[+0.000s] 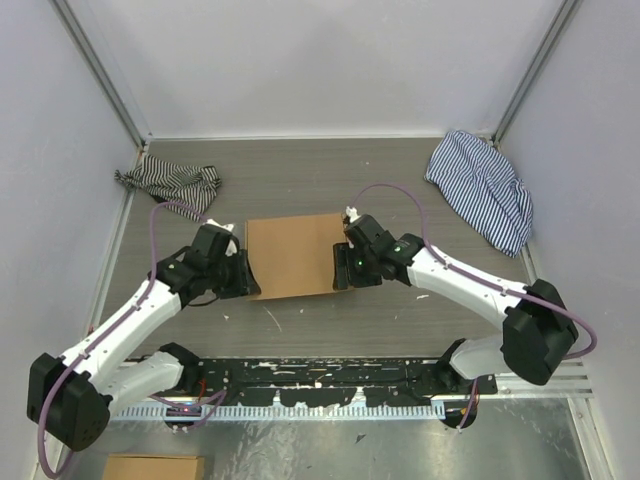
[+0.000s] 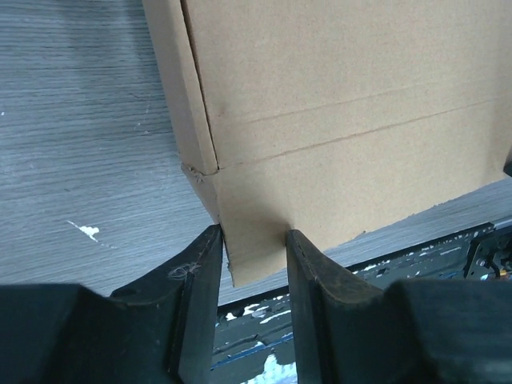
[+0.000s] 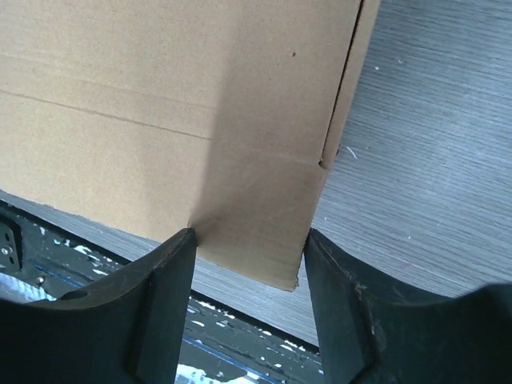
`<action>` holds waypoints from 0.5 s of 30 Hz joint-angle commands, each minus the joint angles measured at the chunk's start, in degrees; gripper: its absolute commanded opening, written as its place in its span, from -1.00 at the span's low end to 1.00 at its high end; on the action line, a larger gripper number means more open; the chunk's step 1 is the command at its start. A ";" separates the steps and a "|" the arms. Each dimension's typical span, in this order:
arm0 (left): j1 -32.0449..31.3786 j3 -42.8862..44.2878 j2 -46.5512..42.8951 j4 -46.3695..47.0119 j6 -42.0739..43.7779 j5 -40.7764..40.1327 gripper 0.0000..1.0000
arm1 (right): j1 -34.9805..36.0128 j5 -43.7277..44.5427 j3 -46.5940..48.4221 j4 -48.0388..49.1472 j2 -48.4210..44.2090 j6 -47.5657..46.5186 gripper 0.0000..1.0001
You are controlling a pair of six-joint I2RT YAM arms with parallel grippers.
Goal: Fold the paper box
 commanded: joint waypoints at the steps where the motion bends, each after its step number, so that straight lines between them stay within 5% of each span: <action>1: 0.44 0.84 -0.78 3.96 -2.53 5.32 -0.18 | 0.72 -4.02 0.48 5.01 -2.71 2.99 0.16; 8: 2.14 -0.10 -1.09 4.27 -2.97 6.95 -0.32 | 0.73 -3.15 -1.07 5.59 -3.69 4.10 0.04; 15: 2.88 -0.28 -1.82 3.03 -1.87 6.06 -0.12 | 0.76 -2.02 -1.97 5.48 -4.57 4.22 0.03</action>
